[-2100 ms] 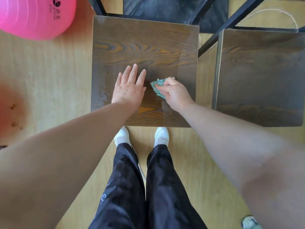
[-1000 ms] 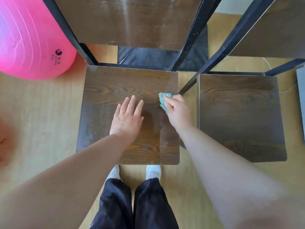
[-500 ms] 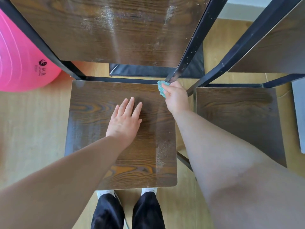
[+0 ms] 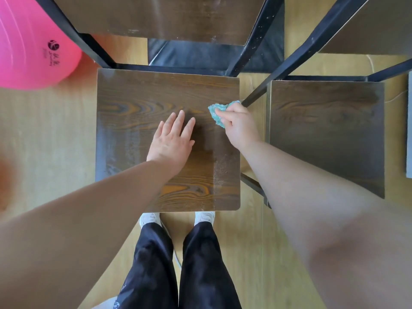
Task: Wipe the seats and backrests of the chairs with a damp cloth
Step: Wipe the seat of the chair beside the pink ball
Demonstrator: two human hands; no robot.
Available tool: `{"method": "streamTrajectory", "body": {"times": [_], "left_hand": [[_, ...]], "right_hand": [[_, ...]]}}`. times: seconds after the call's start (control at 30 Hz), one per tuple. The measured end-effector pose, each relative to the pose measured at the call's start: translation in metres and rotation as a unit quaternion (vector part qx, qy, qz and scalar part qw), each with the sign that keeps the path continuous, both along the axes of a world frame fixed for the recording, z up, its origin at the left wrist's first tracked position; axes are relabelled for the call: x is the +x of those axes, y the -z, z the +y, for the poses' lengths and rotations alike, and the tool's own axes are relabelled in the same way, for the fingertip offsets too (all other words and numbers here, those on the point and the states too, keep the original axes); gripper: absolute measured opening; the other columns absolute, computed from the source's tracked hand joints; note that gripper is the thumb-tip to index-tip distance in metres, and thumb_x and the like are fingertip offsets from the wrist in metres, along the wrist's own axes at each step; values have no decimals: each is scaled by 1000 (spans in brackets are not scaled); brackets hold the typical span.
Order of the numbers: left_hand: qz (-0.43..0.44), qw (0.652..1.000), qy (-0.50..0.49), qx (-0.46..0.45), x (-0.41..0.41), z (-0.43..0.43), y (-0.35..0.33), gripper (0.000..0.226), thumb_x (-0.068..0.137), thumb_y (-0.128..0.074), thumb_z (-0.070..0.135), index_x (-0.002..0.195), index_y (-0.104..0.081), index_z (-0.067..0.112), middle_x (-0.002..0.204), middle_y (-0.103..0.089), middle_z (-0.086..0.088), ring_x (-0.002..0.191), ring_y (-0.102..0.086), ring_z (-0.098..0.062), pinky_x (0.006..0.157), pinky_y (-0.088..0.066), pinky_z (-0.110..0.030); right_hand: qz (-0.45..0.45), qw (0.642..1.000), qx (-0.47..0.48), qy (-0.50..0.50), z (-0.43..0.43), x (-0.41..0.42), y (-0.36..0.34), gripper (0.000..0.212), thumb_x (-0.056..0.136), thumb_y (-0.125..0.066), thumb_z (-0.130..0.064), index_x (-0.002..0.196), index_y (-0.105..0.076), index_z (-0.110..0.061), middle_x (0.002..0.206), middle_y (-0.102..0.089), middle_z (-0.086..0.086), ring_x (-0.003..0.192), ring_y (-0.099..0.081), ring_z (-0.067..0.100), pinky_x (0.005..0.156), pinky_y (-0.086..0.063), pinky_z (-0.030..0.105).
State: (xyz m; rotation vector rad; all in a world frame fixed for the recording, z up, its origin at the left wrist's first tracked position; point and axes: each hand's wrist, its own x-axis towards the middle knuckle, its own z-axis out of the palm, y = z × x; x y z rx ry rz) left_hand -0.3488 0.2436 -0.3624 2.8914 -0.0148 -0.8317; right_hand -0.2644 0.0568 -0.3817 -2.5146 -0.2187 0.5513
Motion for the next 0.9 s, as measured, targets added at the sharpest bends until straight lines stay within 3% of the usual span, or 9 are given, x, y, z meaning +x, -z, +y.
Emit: {"method": "streamTrajectory", "body": {"times": [0.17, 0.4, 0.6, 0.77, 0.9], "left_hand": [[-2, 1000, -4, -7, -19, -4, -3, 59, 108, -26, 36, 159, -1, 22, 167, 5, -8, 153, 6, -25, 125, -4, -43], [0, 1000, 1, -14, -60, -16, -5, 59, 108, -30, 36, 159, -4, 21, 167, 2, -8, 153, 3, -26, 125, -6, -43], [5, 1000, 1, -14, -92, -22, -6, 59, 108, -32, 34, 159, -5, 21, 167, 1, -8, 153, 1, -26, 124, -6, -43], [7, 1000, 11, -5, -109, -25, -10, 59, 108, -29, 34, 159, -4, 21, 167, 2, -8, 153, 2, -26, 124, -7, -44], [9, 1000, 12, -6, -118, -27, -16, 58, 108, -28, 34, 159, -3, 21, 167, 3, -8, 153, 3, -26, 124, -7, -44]], "right_hand": [[44, 999, 14, -27, -9, -49, 6, 23, 100, -55, -22, 120, -67, -21, 108, -51, -6, 98, -48, 6, 73, -40, 9], [-6, 994, 55, -95, -24, -130, 15, 26, 97, -61, -13, 120, -71, -19, 93, -48, -9, 93, -44, 12, 81, -44, 25], [-1, 990, 39, -135, -36, -178, 14, 32, 92, -64, -4, 120, -72, -19, 95, -51, -5, 91, -41, 11, 86, -42, 23], [29, 985, 19, -167, -42, -200, 8, 36, 93, -60, -2, 124, -70, -19, 100, -56, 3, 94, -44, 18, 88, -44, 31], [56, 984, 5, -171, -44, -214, 2, 36, 97, -57, -6, 128, -66, -20, 105, -54, 2, 98, -35, 11, 91, -39, 25]]}}
